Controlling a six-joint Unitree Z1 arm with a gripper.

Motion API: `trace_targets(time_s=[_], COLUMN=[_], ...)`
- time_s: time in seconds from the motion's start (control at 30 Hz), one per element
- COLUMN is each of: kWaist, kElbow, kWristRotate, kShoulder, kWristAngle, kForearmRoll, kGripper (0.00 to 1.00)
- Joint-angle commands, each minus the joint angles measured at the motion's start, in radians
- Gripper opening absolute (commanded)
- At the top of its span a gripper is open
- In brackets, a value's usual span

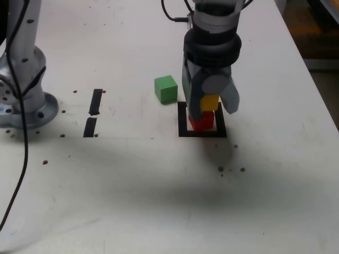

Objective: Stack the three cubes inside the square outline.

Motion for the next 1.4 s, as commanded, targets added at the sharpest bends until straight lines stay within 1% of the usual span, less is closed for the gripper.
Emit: trace_targets(time_s=[0.0, 0.13, 0.33, 0.53, 0.6, 0.83, 0.93, 1.0, 1.1, 1.2, 1.37], kWaist=[0.002, 0.002, 0.004, 0.005, 0.005, 0.005, 0.005, 0.005, 0.005, 0.005, 0.004], kElbow=[0.006, 0.013, 0.026, 0.028, 0.028, 0.03, 0.031, 0.03, 0.025, 0.01, -0.024], kWristRotate=[0.001, 0.001, 0.001, 0.002, 0.003, 0.013, 0.015, 0.015, 0.011, -0.003, -0.037], kShoulder=[0.005, 0.005, 0.005, 0.005, 0.005, 0.005, 0.002, -0.002, -0.013, -0.03, -0.08], kWristAngle=[-0.002, -0.009, -0.027, -0.038, -0.04, -0.05, -0.048, -0.042, -0.02, 0.011, 0.075], kForearmRoll=[-0.007, -0.013, -0.015, -0.014, -0.014, -0.013, -0.006, 0.001, 0.025, 0.07, 0.18], kGripper=[0.16, 0.2, 0.3, 0.38, 0.43, 0.69, 0.76, 0.79, 0.83, 0.85, 0.87])
